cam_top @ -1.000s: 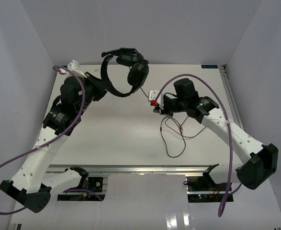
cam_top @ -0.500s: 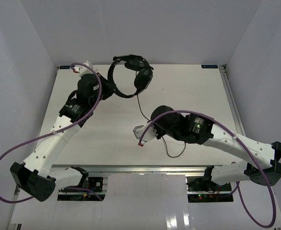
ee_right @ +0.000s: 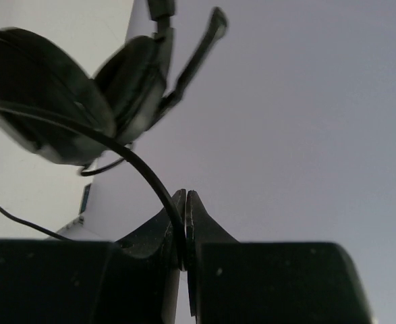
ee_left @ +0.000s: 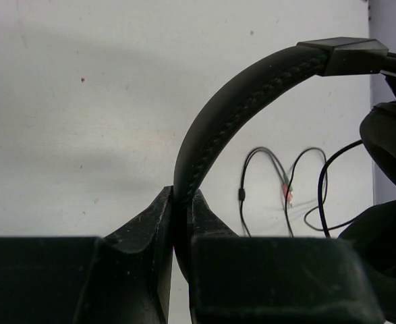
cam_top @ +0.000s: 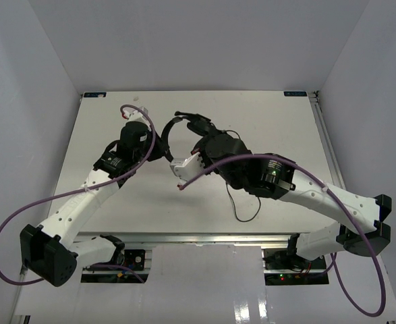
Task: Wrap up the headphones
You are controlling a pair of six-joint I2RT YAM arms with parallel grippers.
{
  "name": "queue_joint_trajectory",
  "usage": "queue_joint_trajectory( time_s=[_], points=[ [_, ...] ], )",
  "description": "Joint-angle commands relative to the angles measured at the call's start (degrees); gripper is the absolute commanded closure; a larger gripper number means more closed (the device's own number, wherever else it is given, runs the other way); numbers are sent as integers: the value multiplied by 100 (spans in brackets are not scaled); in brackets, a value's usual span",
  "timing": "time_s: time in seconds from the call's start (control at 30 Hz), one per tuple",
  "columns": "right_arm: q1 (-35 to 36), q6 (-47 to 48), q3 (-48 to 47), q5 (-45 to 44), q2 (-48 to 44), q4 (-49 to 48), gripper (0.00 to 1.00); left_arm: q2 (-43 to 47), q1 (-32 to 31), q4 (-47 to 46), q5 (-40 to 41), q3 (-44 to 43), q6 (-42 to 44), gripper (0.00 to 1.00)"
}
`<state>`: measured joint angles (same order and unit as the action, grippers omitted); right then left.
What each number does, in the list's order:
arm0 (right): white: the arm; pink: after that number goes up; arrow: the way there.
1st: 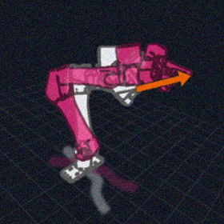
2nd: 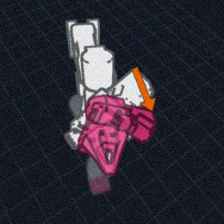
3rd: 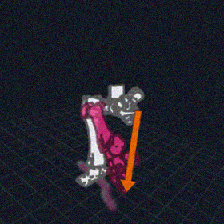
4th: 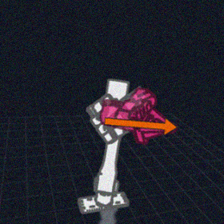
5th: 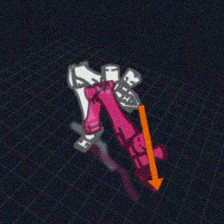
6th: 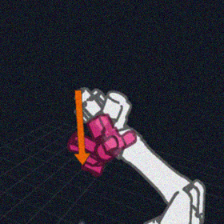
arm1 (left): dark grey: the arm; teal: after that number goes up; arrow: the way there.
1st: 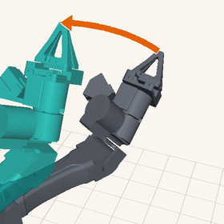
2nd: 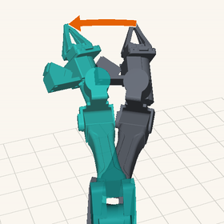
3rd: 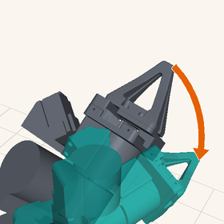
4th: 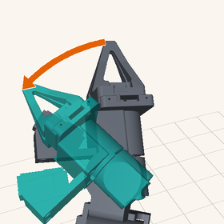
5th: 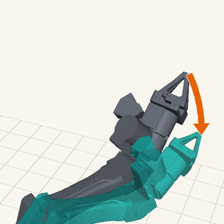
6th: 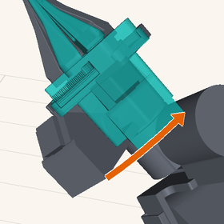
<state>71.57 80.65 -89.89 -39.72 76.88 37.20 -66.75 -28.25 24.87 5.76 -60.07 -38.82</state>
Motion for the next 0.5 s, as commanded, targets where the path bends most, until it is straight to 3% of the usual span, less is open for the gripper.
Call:
queue_joint_trajectory(
  time_s=[0.0, 0.47],
  points=[
    [-73, 433, -411, -97, 145, -496, 90, 348, -30, -433, -1032, 326, 449, 100],
    [-914, -421, -1266, 1135, 488, -345, 92, 539, -118, -734, -2413, 756, 1177, 100]
  ],
)
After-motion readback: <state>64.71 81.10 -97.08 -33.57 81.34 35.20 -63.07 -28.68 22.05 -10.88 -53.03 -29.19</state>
